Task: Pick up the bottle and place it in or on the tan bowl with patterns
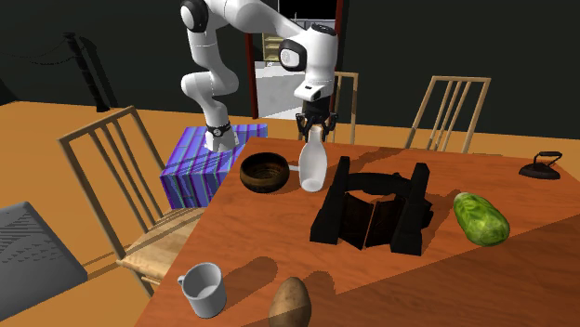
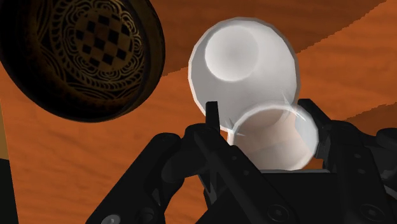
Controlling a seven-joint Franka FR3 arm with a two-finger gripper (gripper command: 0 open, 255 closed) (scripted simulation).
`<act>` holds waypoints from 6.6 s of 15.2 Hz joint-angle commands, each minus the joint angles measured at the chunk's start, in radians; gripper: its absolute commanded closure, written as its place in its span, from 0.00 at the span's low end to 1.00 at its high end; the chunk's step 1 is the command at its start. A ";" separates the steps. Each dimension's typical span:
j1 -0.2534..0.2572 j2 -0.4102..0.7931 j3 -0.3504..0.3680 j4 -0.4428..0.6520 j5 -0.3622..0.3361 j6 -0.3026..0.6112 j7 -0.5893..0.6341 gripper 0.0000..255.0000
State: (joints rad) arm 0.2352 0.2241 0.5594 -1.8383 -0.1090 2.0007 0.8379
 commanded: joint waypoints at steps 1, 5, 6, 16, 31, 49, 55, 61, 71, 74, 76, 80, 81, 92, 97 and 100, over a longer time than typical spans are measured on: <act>-0.001 -0.004 0.001 0.008 0.003 -0.012 -0.002 1.00; -0.003 -0.020 0.004 0.044 0.014 -0.061 -0.009 1.00; -0.003 -0.024 0.004 0.053 0.016 -0.074 -0.010 1.00; -0.003 -0.045 0.009 0.163 0.031 -0.202 -0.019 1.00; 0.013 -0.028 0.015 0.386 0.023 -0.410 -0.013 1.00; -0.183 -0.426 -0.173 0.231 0.195 -0.612 -0.388 1.00; -0.181 -0.461 -0.178 0.112 0.205 -0.527 -0.399 1.00; -0.178 -0.486 -0.179 0.006 0.214 -0.445 -0.407 1.00; -0.173 -0.507 -0.174 -0.149 0.224 -0.310 -0.416 1.00; -0.171 -0.509 -0.172 -0.191 0.226 -0.270 -0.417 1.00; -0.171 -0.509 -0.170 -0.218 0.227 -0.243 -0.418 1.00; -0.169 -0.506 -0.166 -0.274 0.229 -0.184 -0.419 1.00; -0.169 -0.506 -0.166 -0.274 0.229 -0.184 -0.419 1.00; -0.169 -0.506 -0.166 -0.274 0.229 -0.184 -0.418 0.00; -0.173 -0.505 -0.173 -0.172 0.224 -0.284 -0.416 0.00; -0.174 -0.502 -0.174 -0.143 0.222 -0.311 -0.415 0.00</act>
State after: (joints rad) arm 0.0613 -0.2741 0.3867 -1.9856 0.1119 1.6986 0.4235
